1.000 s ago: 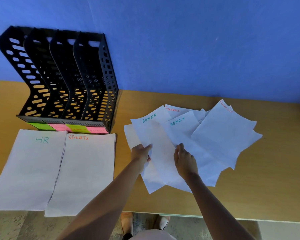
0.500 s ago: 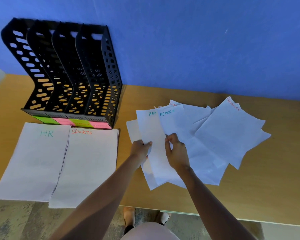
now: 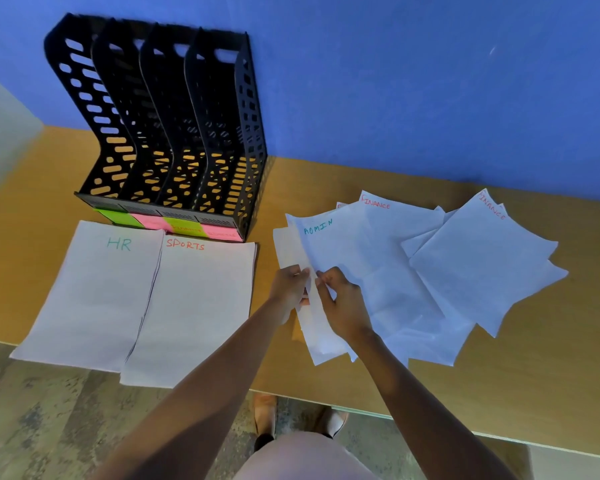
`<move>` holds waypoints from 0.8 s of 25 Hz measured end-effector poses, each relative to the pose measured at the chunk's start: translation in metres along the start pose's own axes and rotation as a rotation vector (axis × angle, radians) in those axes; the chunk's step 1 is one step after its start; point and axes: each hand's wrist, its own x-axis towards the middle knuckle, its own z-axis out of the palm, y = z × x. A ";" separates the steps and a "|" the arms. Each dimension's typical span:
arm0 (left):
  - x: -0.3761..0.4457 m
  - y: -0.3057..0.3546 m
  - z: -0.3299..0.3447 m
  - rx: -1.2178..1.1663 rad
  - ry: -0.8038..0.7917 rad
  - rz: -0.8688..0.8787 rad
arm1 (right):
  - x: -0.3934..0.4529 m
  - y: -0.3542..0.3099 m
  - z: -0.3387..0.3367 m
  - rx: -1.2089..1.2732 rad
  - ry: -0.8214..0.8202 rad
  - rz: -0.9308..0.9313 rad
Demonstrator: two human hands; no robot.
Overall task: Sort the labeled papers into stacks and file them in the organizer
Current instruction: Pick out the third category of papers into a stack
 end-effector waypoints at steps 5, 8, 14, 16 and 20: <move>-0.006 0.001 -0.005 0.037 -0.033 0.036 | -0.002 0.004 -0.003 0.087 -0.026 -0.044; -0.016 0.001 -0.003 -0.065 -0.023 0.019 | -0.003 0.005 -0.006 0.117 -0.057 -0.046; -0.017 -0.012 0.000 0.063 0.095 0.145 | -0.007 0.005 -0.006 0.070 -0.107 -0.083; -0.017 -0.012 -0.004 0.062 0.113 0.170 | -0.006 0.009 -0.015 0.136 -0.013 -0.045; -0.024 -0.014 -0.017 -0.042 0.019 0.230 | 0.004 0.031 -0.042 0.049 0.208 0.147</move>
